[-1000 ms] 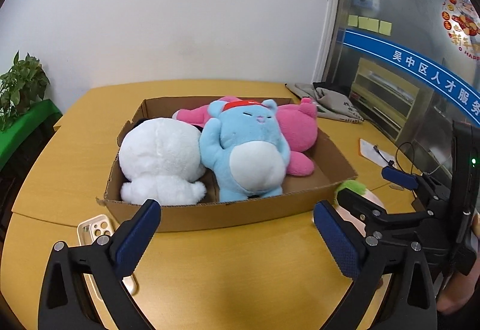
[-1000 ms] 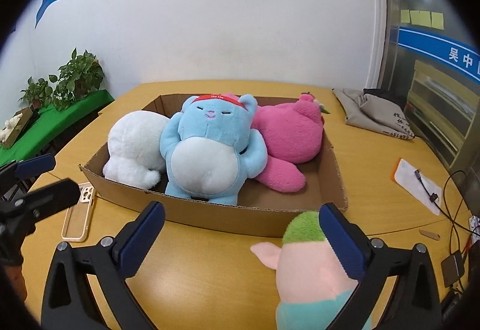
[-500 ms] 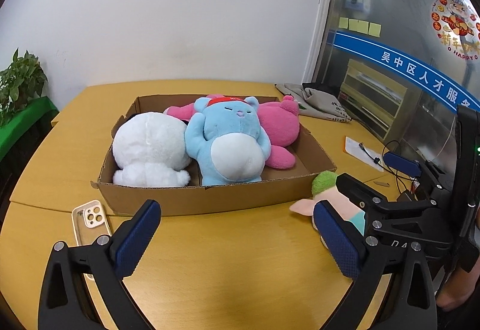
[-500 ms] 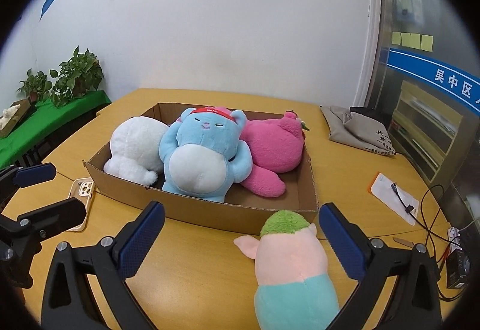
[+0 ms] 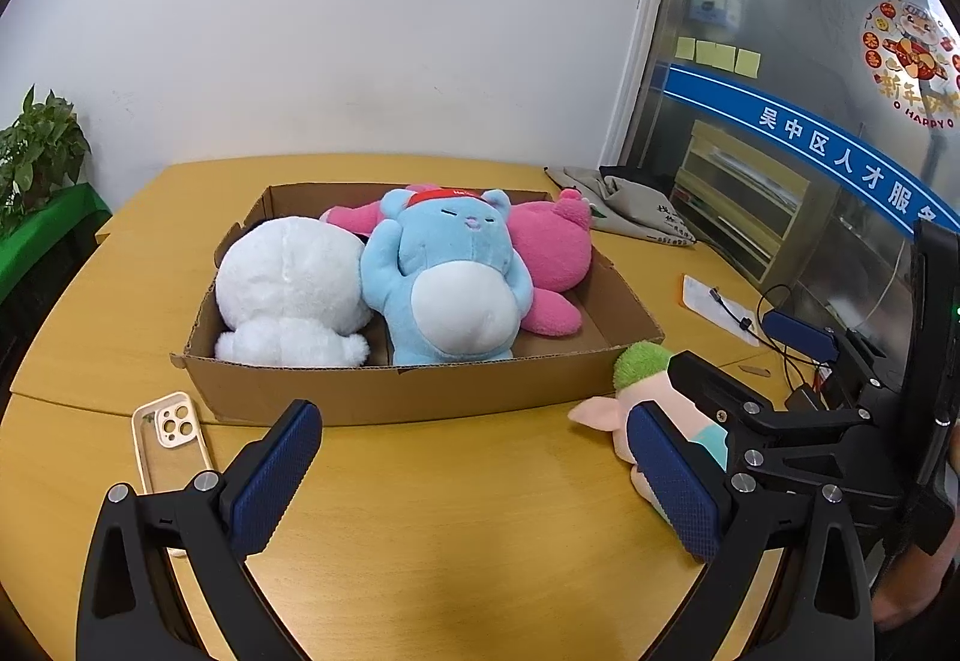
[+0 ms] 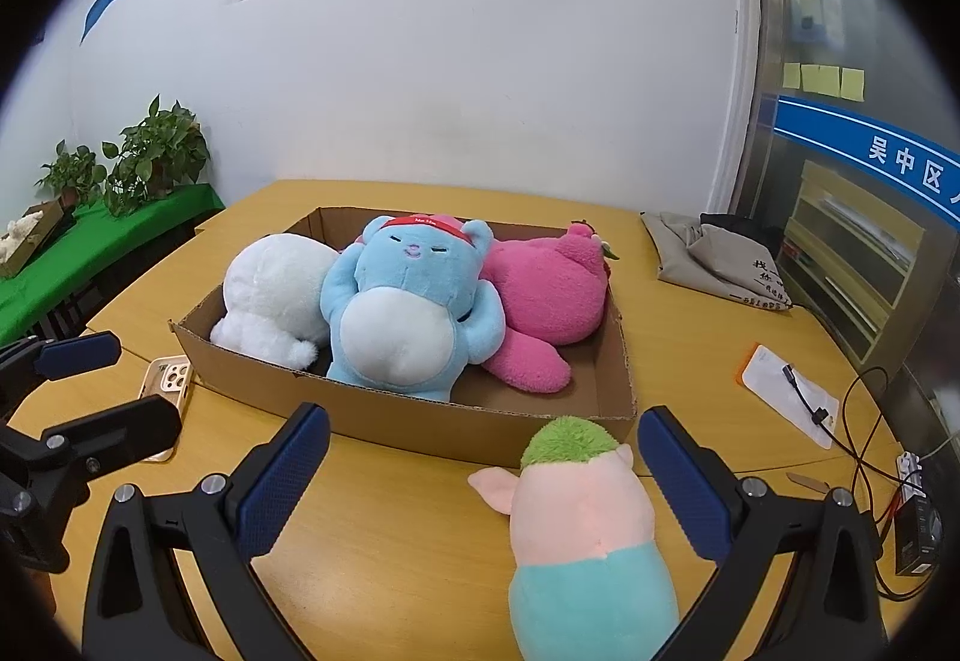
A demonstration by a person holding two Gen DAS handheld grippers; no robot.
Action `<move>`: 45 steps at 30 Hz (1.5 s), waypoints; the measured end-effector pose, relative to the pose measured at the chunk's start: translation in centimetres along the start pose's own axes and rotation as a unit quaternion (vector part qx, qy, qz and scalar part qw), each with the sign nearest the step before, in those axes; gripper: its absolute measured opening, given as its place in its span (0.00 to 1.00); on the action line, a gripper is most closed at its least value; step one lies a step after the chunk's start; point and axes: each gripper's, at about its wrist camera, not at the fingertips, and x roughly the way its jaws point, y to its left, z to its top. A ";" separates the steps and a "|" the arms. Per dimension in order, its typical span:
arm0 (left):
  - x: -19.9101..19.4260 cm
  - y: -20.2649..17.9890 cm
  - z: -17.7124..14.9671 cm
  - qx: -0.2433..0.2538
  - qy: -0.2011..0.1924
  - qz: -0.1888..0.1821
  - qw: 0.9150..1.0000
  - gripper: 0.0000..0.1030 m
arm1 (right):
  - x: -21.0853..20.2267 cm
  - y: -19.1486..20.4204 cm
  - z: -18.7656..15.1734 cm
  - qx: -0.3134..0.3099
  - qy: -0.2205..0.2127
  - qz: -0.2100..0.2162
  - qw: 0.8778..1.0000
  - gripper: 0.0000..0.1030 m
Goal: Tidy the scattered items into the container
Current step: 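Open both grippers and withdraw them from the box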
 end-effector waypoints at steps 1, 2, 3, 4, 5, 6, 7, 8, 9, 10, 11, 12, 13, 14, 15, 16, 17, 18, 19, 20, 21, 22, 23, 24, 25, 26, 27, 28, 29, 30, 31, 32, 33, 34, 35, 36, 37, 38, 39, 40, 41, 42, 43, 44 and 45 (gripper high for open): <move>0.0 0.0 0.0 0.000 0.000 0.000 1.000 1.00 | 0.0 0.0 0.0 0.001 0.000 0.001 1.000 0.99; 0.0 -0.1 -0.1 -0.001 0.000 0.000 1.000 1.00 | -0.1 0.0 0.0 0.000 0.000 0.000 1.000 0.99; 0.1 -0.1 -0.2 -0.001 0.001 -0.002 1.000 1.00 | 0.0 0.0 0.0 0.000 0.001 -0.001 1.000 0.99; 0.0 -0.1 -0.2 -0.001 0.001 -0.003 1.000 1.00 | -0.1 0.0 0.0 0.001 0.001 -0.001 1.000 0.99; 0.0 -0.1 -0.2 0.001 0.001 -0.002 1.000 1.00 | 0.0 0.0 -0.1 0.002 0.001 -0.001 1.000 0.99; 0.0 -0.1 -0.2 0.001 0.000 0.000 1.000 1.00 | -0.1 0.0 -0.1 0.002 0.001 0.000 1.000 0.99; 0.1 -0.1 -0.1 -0.001 -0.001 0.000 1.000 1.00 | -0.1 -0.1 -0.1 0.002 0.002 0.000 1.000 0.99; 0.1 0.0 -0.1 -0.004 -0.001 -0.001 1.000 1.00 | -0.1 -0.1 -0.2 0.001 0.002 -0.001 1.000 0.99; 0.1 0.0 -0.1 -0.007 -0.001 -0.003 1.000 1.00 | -0.1 -0.2 -0.2 0.002 0.003 -0.001 1.000 0.99; 0.1 0.0 -0.1 -0.007 0.000 -0.004 1.000 1.00 | 0.0 -0.2 -0.2 0.003 0.003 -0.001 1.000 0.99; 0.1 0.0 -0.1 -0.006 0.001 -0.003 1.000 1.00 | 0.0 -0.3 -0.2 0.004 0.003 -0.001 1.000 0.99; 0.2 -0.1 -0.1 -0.006 0.000 0.000 1.000 1.00 | 0.0 -0.3 -0.2 0.004 0.003 -0.001 1.000 0.99; 0.2 -0.1 -0.1 -0.007 0.000 0.001 1.000 1.00 | 0.0 -0.3 -0.2 0.005 0.002 0.000 1.000 0.99; 0.2 -0.1 -0.1 -0.009 0.000 -0.001 1.000 1.00 | 0.0 -0.4 -0.2 0.005 0.002 -0.001 1.000 0.99; 0.2 -0.2 -0.1 -0.010 0.001 -0.003 1.000 1.00 | 0.0 -0.5 -0.2 0.006 0.002 -0.001 1.000 0.99; 0.2 -0.2 -0.1 -0.008 0.001 -0.004 1.000 1.00 | 0.0 -0.5 -0.2 0.007 0.002 -0.002 1.000 0.99; 0.3 -0.3 -0.1 -0.005 0.002 -0.003 1.000 1.00 | 0.0 -0.6 -0.2 0.008 0.002 -0.001 1.000 0.99; 0.3 -0.3 -0.1 -0.004 0.002 -0.001 1.000 1.00 | 0.0 -0.7 -0.2 0.009 0.002 -0.001 1.000 0.99; 0.4 -0.4 -0.1 -0.005 0.002 -0.001 1.000 1.00 | 0.0 -0.7 -0.3 0.009 0.003 -0.001 1.000 0.99; 0.5 -0.4 -0.1 -0.006 0.003 -0.003 1.000 1.00 | 0.1 -0.8 -0.3 0.008 0.004 -0.001 1.000 0.99; 0.5 -0.4 -0.1 -0.005 0.004 -0.005 1.000 1.00 | 0.1 -0.9 -0.3 0.009 0.005 -0.001 1.000 0.99; 0.6 -0.5 -0.1 -0.003 0.005 -0.004 1.000 1.00 | 0.1 -1.0 -0.4 0.011 0.004 -0.001 1.000 0.99; 0.7 -0.5 -0.1 -0.001 0.006 -0.002 1.000 1.00 | 0.1 -1.1 -0.4 0.012 0.004 0.000 1.000 0.99; 0.7 -0.5 -0.1 -0.001 0.006 -0.001 1.000 1.00 | 0.1 -1.1 -0.4 0.013 0.003 0.000 1.000 0.99; 0.8 -0.5 -0.1 -0.003 0.006 -0.002 1.000 1.00 | 0.1 -1.2 -0.4 0.013 0.003 0.000 1.000 0.99; 0.8 -0.6 -0.1 -0.003 0.007 -0.005 1.000 1.00 | 0.1 -1.2 -0.5 0.013 0.003 0.001 1.000 0.99; 0.8 -0.6 -0.1 -0.002 0.007 -0.005 1.000 1.00 | 0.2 -1.3 -0.5 0.013 0.003 0.001 1.000 0.99; 0.8 -0.7 -0.1 0.000 0.007 -0.004 1.000 1.00 | 0.1 -1.4 -0.4 0.014 0.002 0.001 1.000 0.99; 0.8 -0.7 0.0 0.001 0.007 -0.002 1.000 1.00 | 0.1 -1.4 -0.4 0.016 0.001 0.001 1.000 0.99; 0.8 -0.7 0.0 0.000 0.006 -0.001 1.000 1.00 | 0.1 -1.4 -0.4 0.017 0.001 0.002 1.000 0.99; 0.8 -0.7 0.0 -0.002 0.007 -0.002 1.000 1.00 | 0.1 -1.4 -0.5 0.016 0.001 0.002 1.000 0.99; 0.8 -0.8 0.0 -0.002 0.008 -0.002 1.000 1.00 | 0.1 -1.4 -0.5 0.014 0.002 0.002 1.000 0.99; 0.9 -0.8 0.0 -0.001 0.009 -0.002 1.000 1.00 | 0.2 -1.4 -0.6 0.014 0.003 0.002 1.000 0.99; 0.9 -0.8 0.0 0.000 0.008 -0.001 1.000 1.00 | 0.2 -1.4 -0.6 0.015 0.002 0.003 1.000 0.99; 0.9 -0.8 0.0 0.000 0.008 0.000 1.000 1.00 | 0.2 -1.4 -0.6 0.017 0.002 0.004 1.000 0.99; 0.9 -0.8 0.0 -0.001 0.008 0.000 1.000 1.00 | 0.2 -1.4 -0.6 0.017 0.002 0.004 1.000 0.99; 0.9 -0.8 0.0 -0.002 0.009 -0.002 1.000 1.00 | 0.2 -1.3 -0.7 0.015 0.002 0.005 1.000 0.99; 0.9 -0.8 0.0 -0.002 0.010 -0.002 1.000 1.00 | 0.2 -1.3 -0.7 0.013 0.003 0.004 1.000 0.99; 0.9 -0.9 0.0 0.000 0.010 -0.001 1.000 1.00 | 0.2 -1.3 -0.7 0.013 0.003 0.004 1.000 0.99; 0.9 -0.9 0.0 0.002 0.009 0.000 1.000 1.00 | 0.1 -1.2 -0.7 0.014 0.002 0.004 1.000 0.99; 1.0 -0.9 0.1 0.002 0.009 0.000 1.000 1.00 | 0.1 -1.2 -0.7 0.015 0.001 0.004 1.000 0.99; 1.1 -0.8 0.1 0.000 0.009 -0.001 1.000 1.00 | 0.1 -1.3 -0.7 0.016 0.001 0.003 1.000 0.99; 1.1 -0.8 0.0 -0.002 0.011 -0.003 1.000 1.00 | 0.1 -1.3 -0.7 0.015 0.002 0.003 1.000 0.99; 1.2 -0.8 0.0 -0.002 0.012 -0.006 1.000 1.00 | 0.1 -1.4 -0.8 0.015 0.002 0.003 1.000 0.99; 1.3 -0.9 0.0 0.000 0.012 -0.007 1.000 1.00 | 0.1 -1.5 -0.8 0.016 0.002 0.003 1.000 0.99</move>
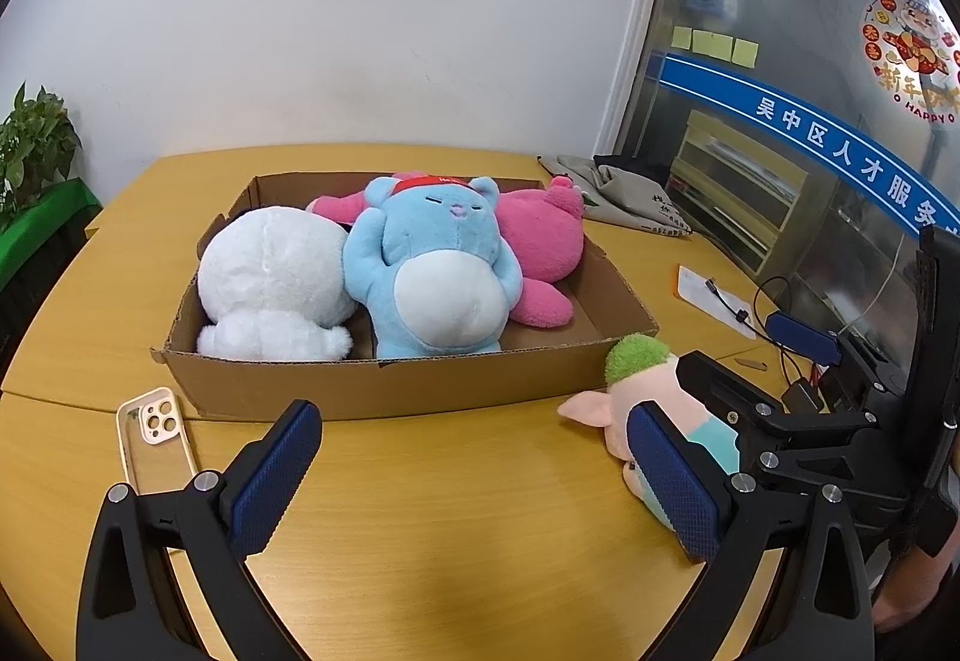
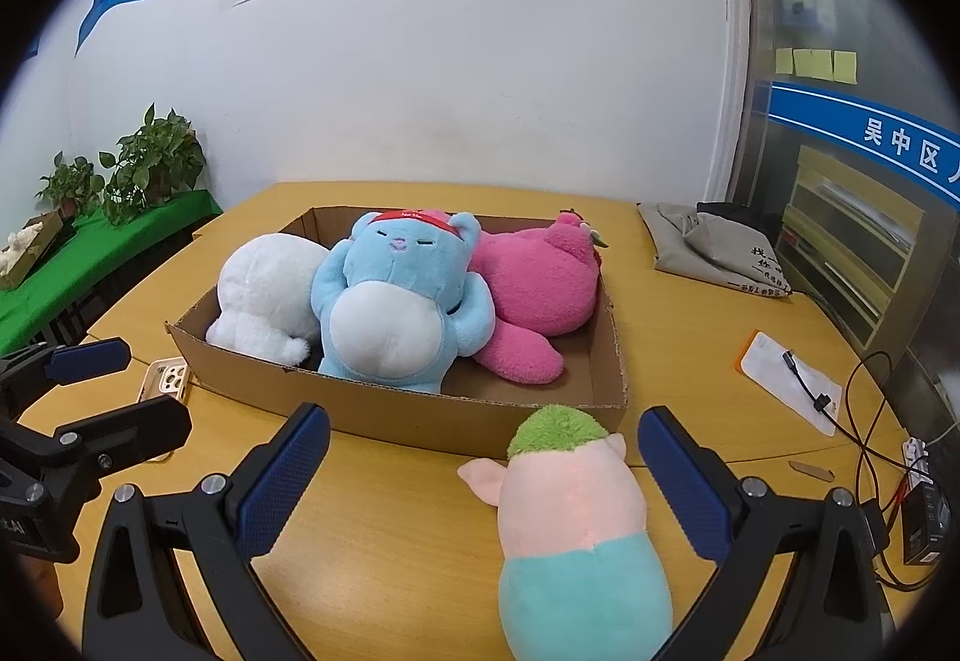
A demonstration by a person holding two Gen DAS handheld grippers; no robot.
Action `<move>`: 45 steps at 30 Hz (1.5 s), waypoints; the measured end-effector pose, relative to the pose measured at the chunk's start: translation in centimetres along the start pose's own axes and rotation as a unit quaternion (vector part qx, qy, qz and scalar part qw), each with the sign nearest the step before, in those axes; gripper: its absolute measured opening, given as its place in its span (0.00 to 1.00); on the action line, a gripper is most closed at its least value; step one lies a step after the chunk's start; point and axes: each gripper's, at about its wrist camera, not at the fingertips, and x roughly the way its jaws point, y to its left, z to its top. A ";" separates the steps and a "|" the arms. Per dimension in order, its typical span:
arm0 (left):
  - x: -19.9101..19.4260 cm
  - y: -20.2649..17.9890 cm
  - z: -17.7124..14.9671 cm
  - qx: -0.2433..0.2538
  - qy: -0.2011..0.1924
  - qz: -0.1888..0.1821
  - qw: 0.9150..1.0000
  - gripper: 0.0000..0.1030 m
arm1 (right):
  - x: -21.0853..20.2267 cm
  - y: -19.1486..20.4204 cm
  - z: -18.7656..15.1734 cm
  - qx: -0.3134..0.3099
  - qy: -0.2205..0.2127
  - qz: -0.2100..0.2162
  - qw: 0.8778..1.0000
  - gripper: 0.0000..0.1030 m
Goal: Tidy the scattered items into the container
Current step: 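Open both grippers and withdraw them from the box, then grip the pig plush with the left gripper while the right gripper grips it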
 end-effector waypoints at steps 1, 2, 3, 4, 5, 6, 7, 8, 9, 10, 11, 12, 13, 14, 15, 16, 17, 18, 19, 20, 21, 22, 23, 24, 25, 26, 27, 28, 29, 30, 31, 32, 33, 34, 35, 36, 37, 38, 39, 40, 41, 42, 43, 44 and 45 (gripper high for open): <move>0.1 0.0 0.0 0.001 0.000 0.000 1.000 1.00 | -0.1 -0.1 0.0 0.000 0.000 0.001 1.000 0.99; 0.2 -0.1 0.1 0.000 0.000 -0.002 1.000 1.00 | -0.3 -0.2 0.0 0.000 -0.003 0.003 1.000 0.99; 0.3 -0.1 0.0 -0.002 0.002 -0.006 1.000 1.00 | -0.6 -0.4 0.0 -0.001 -0.008 0.005 1.000 0.99; 0.5 -0.1 0.0 -0.003 0.006 -0.011 1.000 1.00 | -1.0 -0.7 -0.1 -0.001 -0.012 0.006 1.000 0.99; 0.7 -0.2 0.0 -0.002 0.010 -0.016 1.000 1.00 | -1.5 -1.2 -0.3 0.000 -0.018 0.008 1.000 1.00; 0.9 -0.4 0.0 0.001 0.013 -0.018 1.000 1.00 | -1.7 -1.7 -0.5 0.001 -0.019 0.009 1.000 1.00; 1.1 -0.5 0.0 0.004 0.015 -0.018 1.000 1.00 | -1.9 -2.5 -1.0 0.006 -0.021 0.010 1.000 0.99; 1.3 -0.6 0.1 0.004 0.016 -0.020 1.000 1.00 | -1.9 -3.5 -1.5 0.010 -0.019 0.006 1.000 1.00; 1.7 -0.6 0.1 0.000 0.019 -0.026 0.999 1.00 | -1.7 -4.3 -2.0 0.015 -0.013 0.001 1.000 1.00; 2.1 -0.7 0.2 -0.006 0.024 -0.034 0.999 1.00 | -1.2 -5.2 -2.8 0.024 -0.001 -0.004 1.000 1.00; 2.5 -0.7 0.2 -0.011 0.028 -0.043 0.999 1.00 | -0.4 -6.2 -3.7 0.035 0.019 -0.006 0.999 1.00; 2.9 -0.9 0.2 -0.014 0.033 -0.053 0.998 1.00 | 0.3 -6.9 -4.5 0.044 0.038 -0.008 0.998 1.00; 3.4 -1.1 0.3 -0.016 0.037 -0.061 0.997 1.00 | 1.0 -7.4 -5.4 0.049 0.054 -0.009 0.997 1.00; 3.9 -1.4 0.4 -0.018 0.041 -0.066 0.997 1.00 | 1.8 -7.7 -6.3 0.047 0.071 -0.012 0.996 1.00; 4.4 -1.7 0.4 -0.020 0.045 -0.070 0.996 1.00 | 2.4 -7.7 -7.0 0.042 0.083 -0.013 0.996 1.00; 4.9 -2.0 0.3 -0.022 0.050 -0.075 0.996 1.00 | 3.0 -7.7 -7.7 0.038 0.095 -0.007 0.995 1.00; 5.4 -2.3 0.3 -0.023 0.056 -0.081 0.995 1.00 | 3.6 -7.7 -8.4 0.041 0.108 0.003 0.993 1.00; 5.8 -2.6 0.3 -0.022 0.061 -0.088 0.994 1.00 | 4.2 -7.9 -8.9 0.048 0.121 0.011 0.991 0.99; 6.3 -3.0 0.3 -0.020 0.064 -0.091 0.994 1.00 | 4.6 -8.1 -9.4 0.054 0.128 0.016 0.990 0.99; 6.7 -3.4 0.3 -0.018 0.067 -0.093 0.993 1.00 | 5.0 -8.3 -9.9 0.063 0.133 0.031 0.989 0.98; 7.1 -3.7 0.3 -0.018 0.069 -0.096 0.993 1.00 | 5.3 -8.6 -10.3 0.075 0.139 0.050 0.986 0.97; 7.6 -4.0 0.3 -0.018 0.071 -0.102 0.992 1.00 | 5.5 -8.8 -10.7 0.084 0.142 0.065 0.984 0.89; 8.1 -4.4 0.3 -0.019 0.074 -0.109 0.991 1.00 | 5.5 -8.9 -11.1 0.093 0.141 0.085 0.982 0.86; 8.7 -4.7 0.4 -0.018 0.076 -0.117 0.990 1.00 | 5.3 -9.0 -11.3 0.096 0.134 0.091 0.982 0.84; 9.3 -5.2 0.4 -0.018 0.079 -0.122 0.989 1.00 | 5.0 -9.0 -11.4 0.093 0.130 0.092 0.983 0.81; 10.0 -5.7 0.3 -0.018 0.082 -0.127 0.988 1.00 | 4.9 -9.1 -11.4 0.093 0.126 0.098 0.983 0.80; 10.7 -6.2 0.3 -0.019 0.088 -0.133 0.987 1.00 | 4.7 -9.3 -11.5 0.097 0.124 0.103 0.982 0.78; 11.4 -6.8 0.2 -0.020 0.092 -0.141 0.986 1.00 | 4.6 -9.4 -11.6 0.101 0.123 0.107 0.981 0.77; 12.1 -7.4 0.1 -0.019 0.095 -0.152 0.984 1.00 | 4.4 -9.5 -11.7 0.108 0.125 0.112 0.980 0.77; 12.6 -8.0 0.1 -0.019 0.096 -0.166 0.981 1.00 | 4.2 -9.5 -11.8 0.108 0.123 0.116 0.980 0.76; 13.1 -8.6 0.0 -0.017 0.096 -0.181 0.979 1.00 | 3.9 -9.3 -11.9 0.103 0.120 0.120 0.980 0.76; 13.6 -9.3 0.0 -0.015 0.097 -0.191 0.977 1.00 | 3.9 -9.1 -11.8 0.098 0.119 0.123 0.980 0.76; 14.1 -9.9 -0.1 -0.011 0.099 -0.195 0.976 1.00 | 3.6 -8.9 -11.9 0.094 0.116 0.127 0.981 0.76; 14.6 -10.6 -0.2 -0.003 0.102 -0.197 0.975 1.00 | 3.4 -8.9 -11.9 0.092 0.114 0.129 0.981 0.76; 15.0 -11.3 -0.3 0.007 0.107 -0.196 0.975 1.00 | 3.3 -8.8 -11.9 0.093 0.112 0.132 0.981 0.75; 15.5 -11.8 -0.5 0.015 0.113 -0.194 0.974 0.95 | 3.2 -8.9 -11.9 0.094 0.110 0.134 0.980 0.75; 15.9 -12.2 -0.6 0.021 0.120 -0.193 0.974 0.75 | 3.1 -8.9 -11.9 0.096 0.108 0.137 0.980 0.74; 16.1 -12.5 -0.7 0.027 0.125 -0.184 0.975 0.64 | 2.9 -8.9 -11.8 0.095 0.104 0.139 0.980 0.74; 16.1 -12.6 -0.6 0.033 0.122 -0.167 0.978 0.51 | 2.8 -9.0 -11.7 0.093 0.101 0.135 0.981 0.74; 16.1 -12.5 -0.5 0.029 0.119 -0.168 0.978 0.50 | 2.6 -9.0 -11.5 0.090 0.094 0.131 0.983 0.74; 15.8 -12.1 -0.2 0.020 0.118 -0.178 0.977 0.49 | 2.3 -8.9 -11.3 0.082 0.084 0.131 0.984 0.74; 15.4 -11.7 0.2 0.013 0.114 -0.186 0.976 0.47 | 1.9 -8.9 -10.9 0.078 0.070 0.131 0.986 0.73; 15.0 -11.4 0.8 0.009 0.111 -0.189 0.976 0.46 | 1.7 -8.8 -10.5 0.079 0.059 0.135 0.986 0.73; 14.4 -11.1 1.5 0.008 0.105 -0.189 0.976 0.46 | 1.5 -8.8 -10.0 0.081 0.048 0.141 0.986 0.73; 13.7 -10.9 2.3 0.013 0.094 -0.188 0.978 0.46 | 1.3 -8.8 -9.4 0.085 0.036 0.147 0.985 0.73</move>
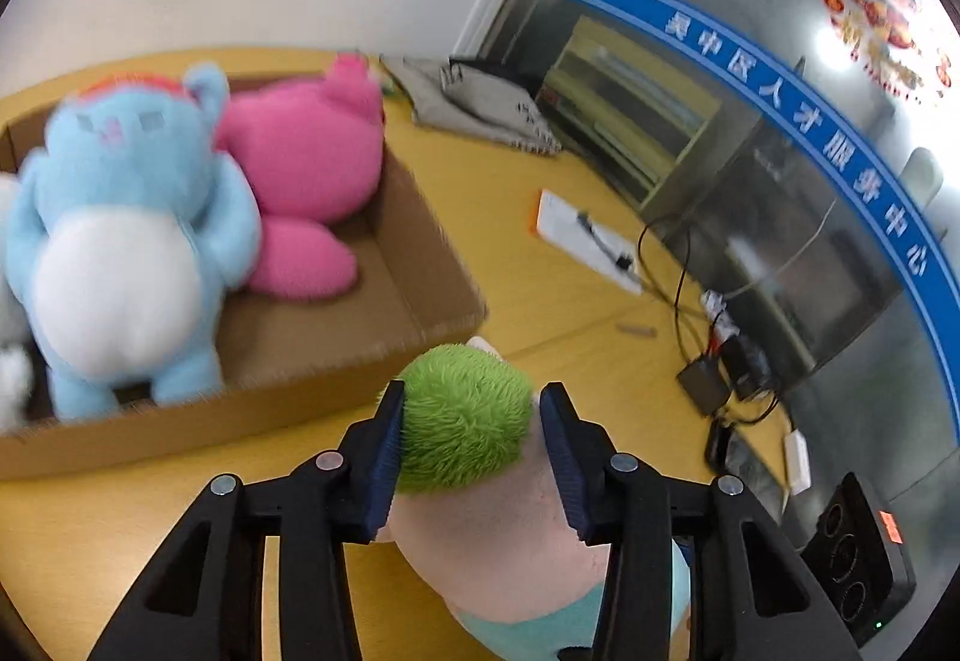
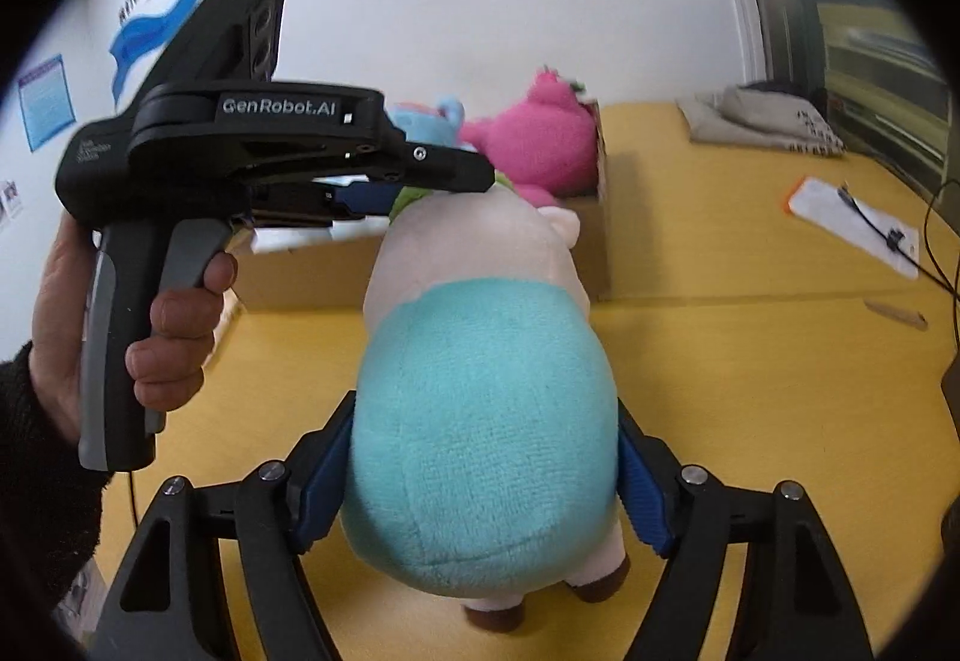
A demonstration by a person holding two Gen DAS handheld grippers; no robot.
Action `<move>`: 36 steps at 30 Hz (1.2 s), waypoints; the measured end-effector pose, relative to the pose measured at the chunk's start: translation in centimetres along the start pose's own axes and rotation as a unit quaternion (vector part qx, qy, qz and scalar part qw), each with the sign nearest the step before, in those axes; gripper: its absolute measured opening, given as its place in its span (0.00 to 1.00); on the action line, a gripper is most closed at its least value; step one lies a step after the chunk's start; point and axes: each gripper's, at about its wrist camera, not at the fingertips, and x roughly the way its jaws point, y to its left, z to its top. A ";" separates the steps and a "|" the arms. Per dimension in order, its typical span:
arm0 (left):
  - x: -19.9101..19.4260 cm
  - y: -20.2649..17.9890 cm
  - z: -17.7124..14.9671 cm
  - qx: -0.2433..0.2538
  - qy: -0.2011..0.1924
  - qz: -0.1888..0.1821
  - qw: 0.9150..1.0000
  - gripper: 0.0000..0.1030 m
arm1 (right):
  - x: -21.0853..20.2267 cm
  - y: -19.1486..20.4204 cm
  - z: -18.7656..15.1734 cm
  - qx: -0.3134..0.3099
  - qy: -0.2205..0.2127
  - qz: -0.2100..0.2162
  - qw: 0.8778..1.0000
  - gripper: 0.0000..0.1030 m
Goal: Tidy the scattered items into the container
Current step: 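Grip the pig plush with the left gripper while the right gripper grips it, then carry the pig plush into the box beside the light-blue bear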
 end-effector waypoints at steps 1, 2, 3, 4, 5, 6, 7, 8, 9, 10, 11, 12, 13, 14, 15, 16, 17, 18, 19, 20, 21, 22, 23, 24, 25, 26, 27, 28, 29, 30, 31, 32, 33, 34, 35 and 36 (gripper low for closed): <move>-1.1 -0.2 1.0 0.011 -0.012 0.004 1.000 0.46 | -0.1 0.3 0.8 0.000 -0.012 0.007 1.000 0.73; -1.9 -0.3 1.9 0.021 -0.022 0.009 1.000 0.45 | -0.2 0.7 1.8 -0.005 -0.025 0.012 1.000 0.73; -2.6 -0.4 2.9 0.030 -0.032 0.014 0.999 0.45 | -0.2 1.0 2.8 -0.009 -0.037 0.015 0.999 0.73; -3.4 -0.5 4.3 0.040 -0.044 0.020 0.998 0.45 | -0.1 1.3 4.0 -0.013 -0.050 0.019 0.998 0.73; -4.1 -0.4 5.7 0.050 -0.056 0.026 0.997 0.45 | 0.0 1.8 5.1 -0.017 -0.065 0.021 0.998 0.73; -4.5 -0.2 7.1 0.059 -0.066 0.033 0.995 0.45 | 0.4 2.0 6.6 -0.025 -0.084 0.021 0.996 0.73; -4.7 0.2 8.8 0.068 -0.076 0.041 0.994 0.45 | 0.8 2.2 7.6 -0.031 -0.100 0.020 0.994 0.73; -4.6 0.8 10.5 0.078 -0.084 0.048 0.992 0.45 | 1.7 2.0 9.1 -0.031 -0.117 0.023 0.992 0.73; -4.2 1.4 11.9 0.086 -0.087 0.056 0.991 0.45 | 2.7 1.6 10.2 -0.025 -0.130 0.029 0.991 0.73; -3.5 2.1 13.3 0.091 -0.087 0.064 0.990 0.45 | 3.6 1.2 11.0 -0.019 -0.138 0.031 0.990 0.74; -2.7 2.4 14.5 0.094 -0.083 0.071 0.990 0.45 | 5.0 0.6 12.0 -0.013 -0.142 0.031 0.989 0.74; -1.7 2.8 15.4 0.097 -0.079 0.078 0.989 0.45 | 6.3 0.1 12.7 -0.009 -0.144 0.028 0.989 0.74; -0.5 3.3 16.2 0.100 -0.073 0.086 0.989 0.45 | 7.9 -0.5 13.4 -0.005 -0.144 0.024 0.989 0.74; 0.8 3.9 16.9 0.099 -0.064 0.092 0.989 0.45 | 9.0 -0.9 13.7 -0.002 -0.142 0.021 0.990 0.74; 1.9 4.5 17.3 0.096 -0.055 0.095 0.989 0.45 | 10.2 -1.5 13.9 0.003 -0.138 0.019 0.990 0.74; 3.2 5.1 17.7 0.093 -0.045 0.096 0.990 0.45 | 11.4 -2.1 14.0 0.010 -0.132 0.014 0.991 0.74; 4.4 5.5 17.8 0.094 -0.035 0.095 0.990 0.45 | 12.0 -2.1 13.9 0.011 -0.127 0.007 0.992 0.74; 5.4 5.7 17.8 0.096 -0.025 0.092 0.991 0.45 | 12.5 -2.3 13.5 0.012 -0.120 -0.001 0.993 0.74; 6.2 5.8 17.6 0.096 -0.017 0.090 0.991 0.46 | 12.9 -2.6 13.1 0.017 -0.112 -0.008 0.994 0.74; 6.9 5.9 17.4 0.098 -0.011 0.086 0.991 0.46 | 13.1 -2.9 12.7 0.026 -0.105 -0.009 0.994 0.74; 7.5 6.0 17.1 0.100 -0.007 0.082 0.992 0.46 | 13.3 -3.3 12.4 0.034 -0.098 -0.010 0.995 0.74; 8.0 6.1 16.7 0.102 -0.002 0.078 0.992 0.47 | 13.4 -3.5 12.1 0.038 -0.091 -0.014 0.995 0.75; 8.6 6.0 16.3 0.104 0.002 0.076 0.992 0.48 | 13.5 -3.6 11.7 0.040 -0.082 -0.019 0.996 0.76; 9.1 5.9 16.0 0.106 0.009 0.074 0.992 0.48 | 13.6 -3.6 11.4 0.039 -0.073 -0.021 0.996 0.78; 9.8 5.8 15.8 0.109 0.016 0.072 0.991 0.49 | 13.5 -3.5 11.0 0.038 -0.062 -0.024 0.997 0.81; 10.5 5.7 15.5 0.112 0.024 0.072 0.991 0.49 | 13.4 -3.5 10.7 0.039 -0.052 -0.029 0.998 0.82; 11.0 5.6 15.3 0.114 0.028 0.076 0.990 0.49 | 13.1 -3.6 10.4 0.037 -0.046 -0.028 0.998 0.82; 11.4 5.8 15.0 0.113 0.031 0.079 0.990 0.49 | 12.5 -3.5 10.2 0.031 -0.042 -0.028 0.998 0.82; 11.8 6.0 14.9 0.108 0.034 0.078 0.990 0.49 | 11.7 -3.3 10.2 0.022 -0.039 -0.030 0.999 0.82; 12.0 6.2 14.9 0.101 0.036 0.074 0.991 0.49 | 11.1 -3.6 10.5 0.015 -0.043 -0.033 0.998 0.82; 12.3 6.5 14.8 0.093 0.038 0.070 0.993 0.49 | 10.0 -3.7 10.6 0.012 -0.051 -0.034 0.998 0.82; 12.7 6.6 14.7 0.089 0.042 0.067 0.993 0.49 | 9.4 -3.9 10.7 0.014 -0.054 -0.031 0.998 0.82; 13.2 6.6 14.5 0.092 0.046 0.070 0.992 0.49 | 9.0 -4.3 11.1 0.020 -0.054 -0.029 0.998 0.82; 13.7 6.5 14.3 0.097 0.050 0.074 0.991 0.49 | 9.1 -4.7 11.4 0.024 -0.050 -0.034 0.998 0.80; 14.1 6.5 14.2 0.098 0.053 0.075 0.991 0.49 | 9.7 -5.1 11.7 0.023 -0.041 -0.043 0.998 0.78; 14.5 6.6 14.1 0.096 0.056 0.075 0.991 0.49 | 10.6 -5.3 11.8 0.018 -0.021 -0.056 0.998 0.70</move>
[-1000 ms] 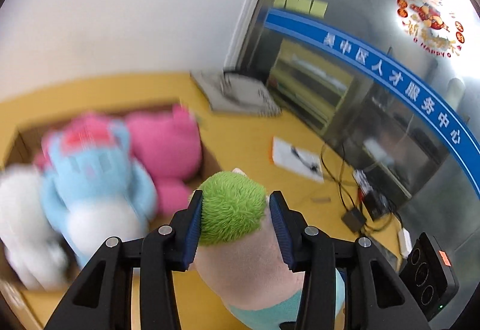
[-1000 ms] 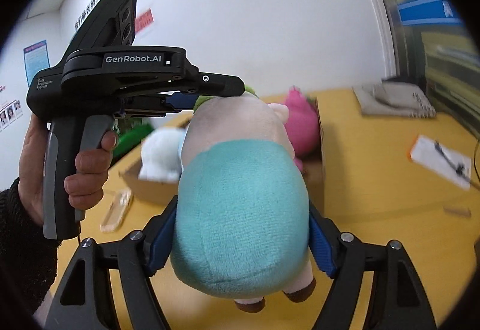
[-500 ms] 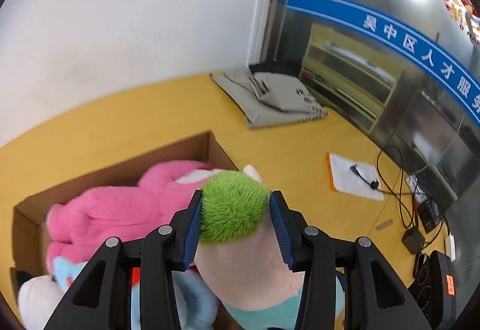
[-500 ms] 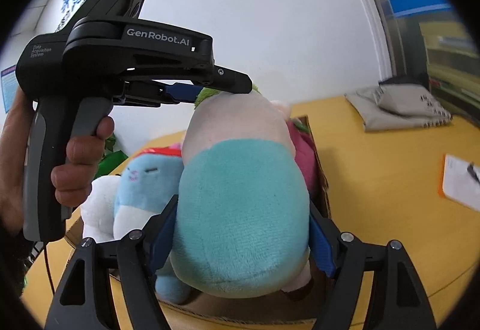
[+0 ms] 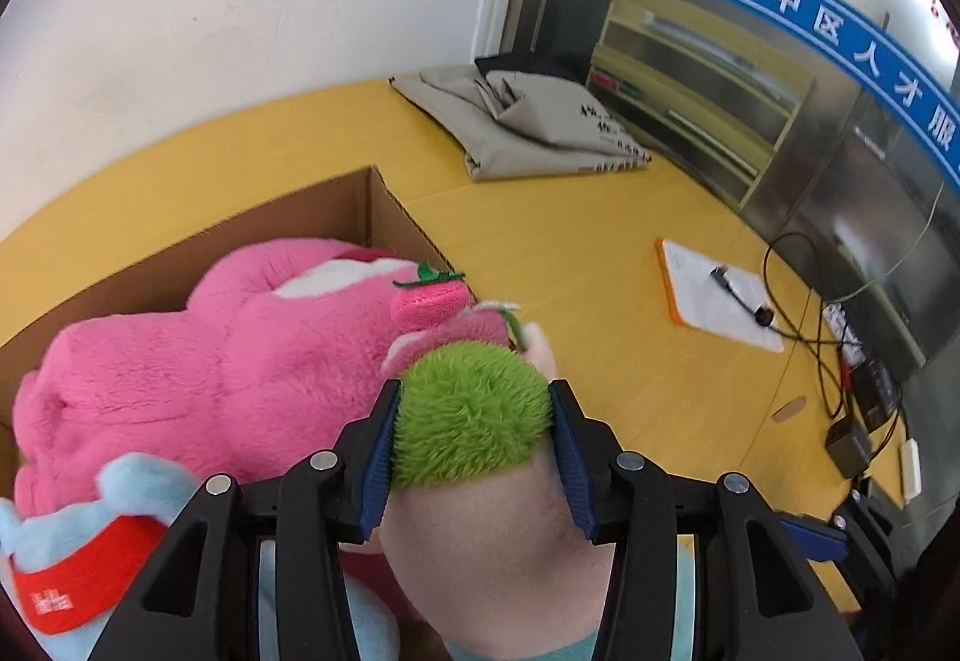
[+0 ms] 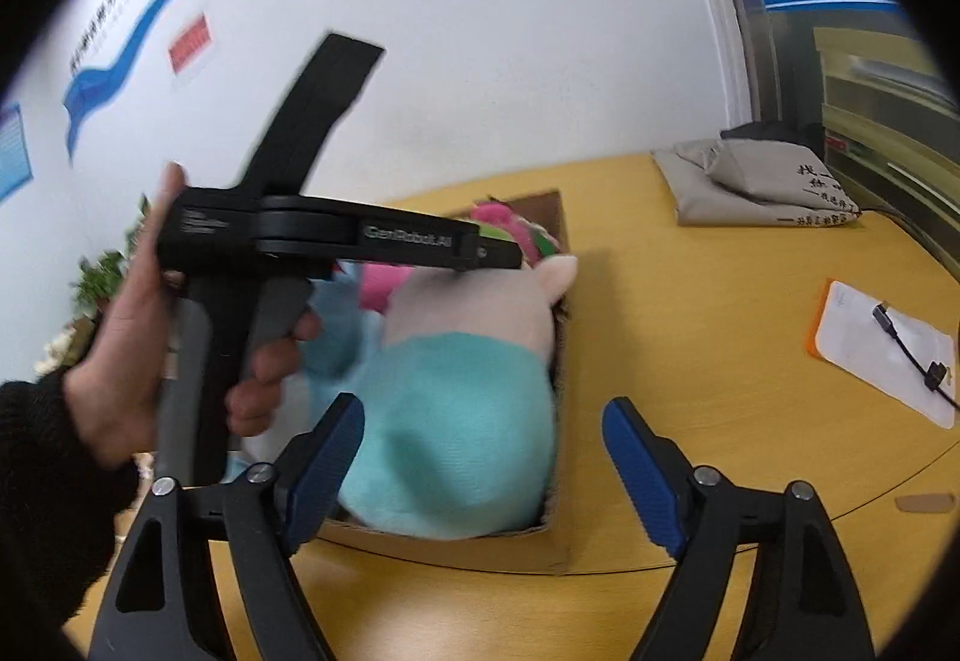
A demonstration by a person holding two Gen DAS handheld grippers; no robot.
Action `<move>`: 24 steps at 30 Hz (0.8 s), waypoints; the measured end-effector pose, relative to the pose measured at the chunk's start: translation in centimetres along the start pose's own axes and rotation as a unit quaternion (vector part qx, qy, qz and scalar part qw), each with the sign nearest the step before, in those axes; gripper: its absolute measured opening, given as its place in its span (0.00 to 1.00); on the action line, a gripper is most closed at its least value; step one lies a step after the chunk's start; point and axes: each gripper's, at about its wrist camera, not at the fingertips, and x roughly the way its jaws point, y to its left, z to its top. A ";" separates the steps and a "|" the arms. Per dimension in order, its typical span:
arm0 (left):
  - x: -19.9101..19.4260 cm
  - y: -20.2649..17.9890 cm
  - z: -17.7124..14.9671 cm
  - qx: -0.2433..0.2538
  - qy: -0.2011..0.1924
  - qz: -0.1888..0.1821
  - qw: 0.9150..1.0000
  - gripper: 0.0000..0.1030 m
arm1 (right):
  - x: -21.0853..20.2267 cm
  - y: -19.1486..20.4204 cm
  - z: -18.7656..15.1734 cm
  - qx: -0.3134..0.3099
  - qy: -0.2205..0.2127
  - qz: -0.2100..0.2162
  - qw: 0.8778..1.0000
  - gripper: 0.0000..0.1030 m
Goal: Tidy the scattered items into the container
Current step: 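Carry the pig plush into the box beside the light-blue bear, then open both grippers and withdraw them from the box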
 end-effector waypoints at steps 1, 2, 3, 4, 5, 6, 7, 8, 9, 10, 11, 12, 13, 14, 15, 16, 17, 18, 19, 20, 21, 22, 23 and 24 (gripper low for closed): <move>0.4 0.1 -0.1 -0.003 0.002 -0.001 1.000 0.49 | 0.8 0.0 -0.1 -0.001 0.016 -0.002 1.000 0.70; 0.8 0.2 -0.2 -0.005 0.005 -0.004 1.000 0.49 | 1.3 -0.2 -0.2 0.007 0.023 0.003 1.000 0.70; 1.1 0.4 -0.3 -0.007 0.007 -0.008 1.000 0.49 | 1.6 -0.3 -0.2 0.013 0.026 0.000 1.000 0.70; 1.5 0.7 -0.4 -0.009 0.008 -0.014 1.000 0.49 | 1.8 -0.3 -0.2 0.013 0.029 -0.006 0.999 0.70; 1.8 0.9 -0.5 -0.011 0.009 -0.019 1.000 0.50 | 2.0 -0.2 -0.2 0.012 0.032 -0.011 0.999 0.70; 1.9 1.0 -0.6 -0.012 0.009 -0.022 1.000 0.50 | 2.3 -0.2 -0.3 0.014 0.038 -0.015 0.999 0.69; 1.9 1.0 -0.7 -0.015 0.008 -0.023 1.000 0.51 | 2.7 -0.4 -0.5 0.019 0.044 -0.017 0.999 0.69; 1.8 1.0 -0.8 -0.017 0.007 -0.021 1.000 0.51 | 3.0 -0.7 -0.9 0.027 0.051 -0.018 0.998 0.70; 1.5 0.8 -0.8 -0.017 0.005 -0.018 1.000 0.52 | 3.3 -0.9 -1.1 0.033 0.055 -0.021 0.998 0.74; 1.0 0.6 -0.7 -0.018 0.003 -0.014 1.000 0.54 | 3.5 -1.1 -1.1 0.039 0.059 -0.024 0.997 0.79; 0.2 0.4 -0.6 -0.023 -0.001 -0.011 1.000 0.55 | 3.4 -1.2 -1.2 0.044 0.059 -0.026 0.997 0.80; -0.7 0.4 -0.6 -0.032 -0.005 -0.010 0.999 0.59 | 3.1 -1.2 -1.2 0.048 0.058 -0.027 0.997 0.83; -1.7 0.6 -0.7 -0.044 -0.010 -0.012 0.999 0.64 | 2.5 -1.0 -1.1 0.050 0.053 -0.027 0.997 0.83; -3.1 0.7 -0.9 -0.057 -0.017 -0.018 0.998 0.66 | 2.0 -0.9 -0.9 0.050 0.046 -0.028 0.997 0.83; -4.6 0.9 -1.2 -0.066 -0.028 -0.023 0.997 0.68 | 1.3 -0.6 -0.7 0.049 0.039 -0.034 0.997 0.84; -6.7 1.0 -1.6 -0.070 -0.043 -0.022 0.996 0.72 | 0.2 0.0 -0.4 0.042 0.030 -0.047 0.998 0.84; -8.8 1.1 -2.1 -0.072 -0.058 -0.016 0.996 0.76 | -0.5 0.5 -0.2 0.035 0.023 -0.050 0.998 0.84; -10.6 1.2 -2.7 -0.072 -0.069 -0.006 0.995 0.87 | -1.5 1.2 0.0 0.024 0.015 -0.051 0.998 0.84; -12.8 1.2 -3.6 -0.070 -0.082 0.009 0.994 0.97 | -2.7 2.3 0.1 0.004 0.005 -0.053 0.999 0.85; -14.9 1.3 -4.7 -0.066 -0.095 0.027 0.993 1.00 | -3.3 3.0 0.2 -0.011 -0.001 -0.058 0.998 0.85; -16.9 1.3 -6.0 -0.059 -0.106 0.047 0.991 1.00 | -4.2 4.0 0.1 -0.025 -0.008 -0.066 0.997 0.85; -18.9 1.3 -7.4 -0.053 -0.115 0.070 0.989 1.00 | -5.4 5.2 -0.2 -0.036 -0.016 -0.074 0.996 0.85; -20.4 1.4 -8.6 -0.050 -0.121 0.088 0.988 1.00 | -5.9 5.6 -0.2 -0.039 -0.020 -0.078 0.996 0.85; -21.9 1.6 -10.0 -0.049 -0.126 0.106 0.985 1.00 | -6.4 6.1 -0.3 -0.042 -0.026 -0.079 0.996 0.85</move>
